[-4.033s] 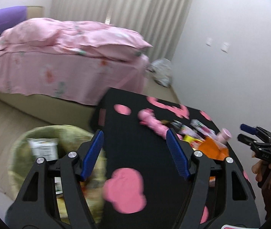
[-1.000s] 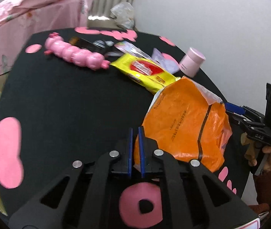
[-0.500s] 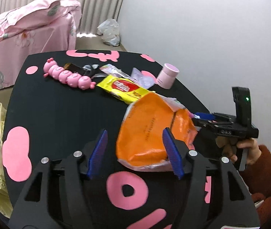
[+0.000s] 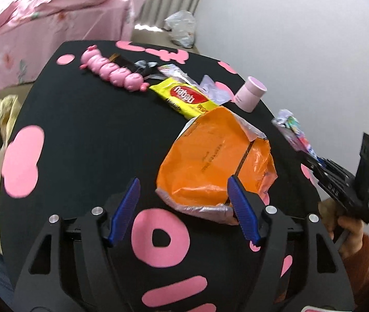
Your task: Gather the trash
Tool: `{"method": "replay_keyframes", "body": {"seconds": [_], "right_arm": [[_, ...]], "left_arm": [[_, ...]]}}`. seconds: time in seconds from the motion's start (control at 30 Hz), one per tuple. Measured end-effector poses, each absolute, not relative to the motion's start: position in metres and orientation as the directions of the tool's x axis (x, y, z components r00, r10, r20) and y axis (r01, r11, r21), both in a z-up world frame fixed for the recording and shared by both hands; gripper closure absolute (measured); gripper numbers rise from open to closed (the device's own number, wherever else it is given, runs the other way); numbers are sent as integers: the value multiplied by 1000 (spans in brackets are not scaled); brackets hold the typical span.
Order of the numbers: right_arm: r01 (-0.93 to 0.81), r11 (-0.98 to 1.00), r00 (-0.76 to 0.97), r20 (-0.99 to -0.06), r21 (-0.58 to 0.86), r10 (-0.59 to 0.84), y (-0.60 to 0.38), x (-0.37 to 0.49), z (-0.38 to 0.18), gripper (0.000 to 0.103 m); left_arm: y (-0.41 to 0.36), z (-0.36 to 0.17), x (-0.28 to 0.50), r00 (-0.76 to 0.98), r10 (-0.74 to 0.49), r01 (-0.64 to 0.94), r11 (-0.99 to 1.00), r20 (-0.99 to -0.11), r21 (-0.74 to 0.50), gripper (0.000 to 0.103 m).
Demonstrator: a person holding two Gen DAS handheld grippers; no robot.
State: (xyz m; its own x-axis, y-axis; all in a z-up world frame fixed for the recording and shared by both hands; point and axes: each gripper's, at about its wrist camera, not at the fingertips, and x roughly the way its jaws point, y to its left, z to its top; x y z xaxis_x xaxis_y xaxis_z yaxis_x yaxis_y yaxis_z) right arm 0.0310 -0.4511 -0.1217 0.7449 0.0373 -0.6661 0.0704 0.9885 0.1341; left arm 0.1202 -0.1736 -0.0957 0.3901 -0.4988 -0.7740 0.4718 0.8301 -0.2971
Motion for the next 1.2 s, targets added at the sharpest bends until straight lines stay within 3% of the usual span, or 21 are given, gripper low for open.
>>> {"method": "replay_keyframes", "body": {"seconds": [0.13,0.23,0.33,0.43,0.5,0.63,0.7,0.8,0.9,1.2], "right_arm": [[89,983,757,-652,161,38,-461,24,-118,88],[104,975,769,-638,196,46,-469,22,-117,88],[105,973,773,-632,204,49,-471,18,-116,88],[101,976,776,-630,192,43,-471,14,-114,88],[98,980,779,-626,175,34,-470,11,-112,88],[107,981,776,-630,164,21,-472,10,-112,88],[107,978,779,-626,178,29,-473,10,-111,88],[87,977,787,-614,193,51,-467,13,-105,88],[62,980,800,-597,188,64,-460,15,-95,88],[-63,994,837,-539,88,101,-411,30,-47,88]], "left_arm": [[-173,-91,106,356,-531,487,808,-769,-332,37],[-190,-76,86,404,-539,587,772,-739,-242,37],[-215,-71,68,461,-539,706,704,-705,-77,37],[-237,-89,65,470,-491,775,628,-734,76,37],[-240,-101,73,443,-468,784,616,-764,77,37],[-239,-119,85,407,-435,782,620,-803,61,54],[-236,-117,87,406,-445,777,628,-799,45,72],[-227,-103,89,392,-496,771,636,-775,-17,90],[-218,-86,87,434,-514,761,648,-739,-4,95],[-170,-28,75,525,-589,731,682,-614,-29,97]]}}
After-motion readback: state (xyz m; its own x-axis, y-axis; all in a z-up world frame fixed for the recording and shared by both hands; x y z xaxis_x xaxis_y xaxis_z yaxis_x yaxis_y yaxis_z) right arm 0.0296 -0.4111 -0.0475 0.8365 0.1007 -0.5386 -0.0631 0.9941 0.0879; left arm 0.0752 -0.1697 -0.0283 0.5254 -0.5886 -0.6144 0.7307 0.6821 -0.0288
